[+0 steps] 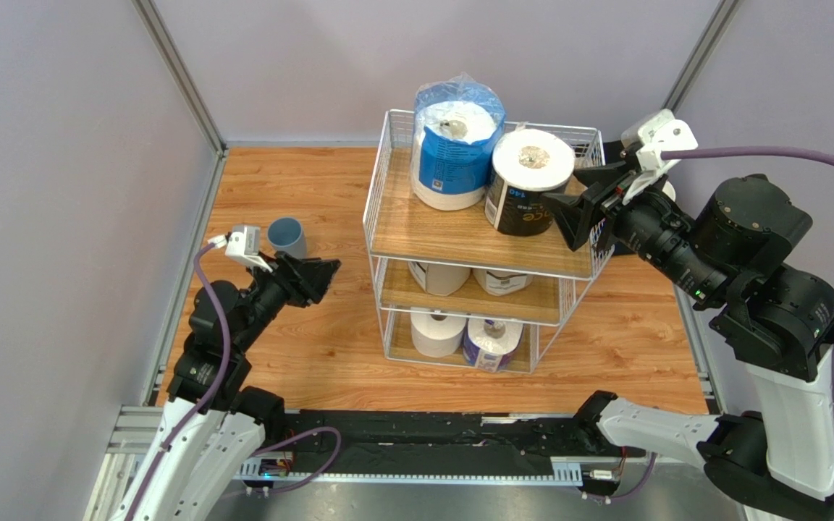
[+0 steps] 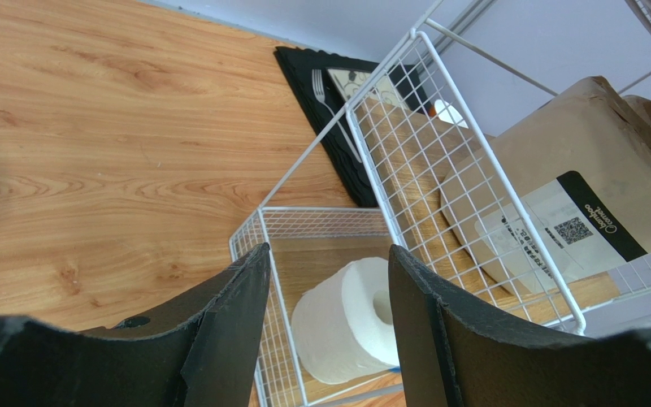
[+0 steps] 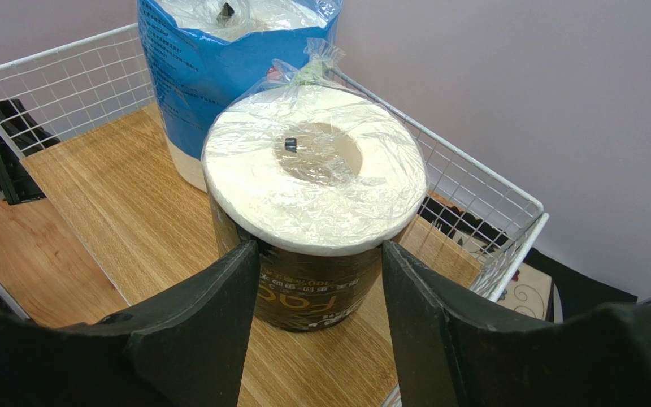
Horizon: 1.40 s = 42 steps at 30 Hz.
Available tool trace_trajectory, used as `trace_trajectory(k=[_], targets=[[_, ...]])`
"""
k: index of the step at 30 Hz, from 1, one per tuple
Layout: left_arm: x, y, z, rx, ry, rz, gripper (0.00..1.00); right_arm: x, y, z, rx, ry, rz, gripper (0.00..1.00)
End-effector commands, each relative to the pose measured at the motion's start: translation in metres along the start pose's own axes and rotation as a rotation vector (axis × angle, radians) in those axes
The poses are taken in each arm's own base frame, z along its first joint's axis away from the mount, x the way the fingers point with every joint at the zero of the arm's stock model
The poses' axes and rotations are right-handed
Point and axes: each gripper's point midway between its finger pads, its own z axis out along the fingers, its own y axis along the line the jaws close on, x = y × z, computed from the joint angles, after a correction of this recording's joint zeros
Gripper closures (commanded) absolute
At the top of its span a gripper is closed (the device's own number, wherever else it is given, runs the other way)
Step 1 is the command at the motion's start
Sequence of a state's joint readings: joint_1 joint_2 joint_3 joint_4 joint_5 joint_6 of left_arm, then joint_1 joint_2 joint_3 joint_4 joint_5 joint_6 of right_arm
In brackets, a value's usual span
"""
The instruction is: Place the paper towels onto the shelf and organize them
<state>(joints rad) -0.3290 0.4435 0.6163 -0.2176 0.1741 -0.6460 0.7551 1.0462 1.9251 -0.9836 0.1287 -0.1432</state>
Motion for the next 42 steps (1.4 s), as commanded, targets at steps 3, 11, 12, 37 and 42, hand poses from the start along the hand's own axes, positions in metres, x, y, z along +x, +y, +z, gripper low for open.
trace_trajectory(k=[3,11,12,37,42], targets=[[-0.009,-0.005,-0.004,0.009,-0.025,0.017,0.38,-0.025,-0.002,-0.022,-0.012,-0.112,-0.008,0.41],[-0.065,-0.03,-0.013,0.041,-0.183,0.126,0.38,-0.048,-0.003,-0.053,-0.026,-0.234,0.045,0.41],[-0.085,-0.035,-0.019,0.028,-0.243,0.151,0.38,-0.045,-0.003,-0.053,-0.021,-0.229,0.045,0.41],[-0.25,-0.184,0.086,0.454,-0.41,0.428,0.37,-0.017,-0.019,-0.01,0.111,-0.151,0.066,0.39],[-0.272,-0.205,0.121,0.511,-0.395,0.448,0.37,-0.016,-0.017,-0.004,0.11,-0.146,0.073,0.39]])
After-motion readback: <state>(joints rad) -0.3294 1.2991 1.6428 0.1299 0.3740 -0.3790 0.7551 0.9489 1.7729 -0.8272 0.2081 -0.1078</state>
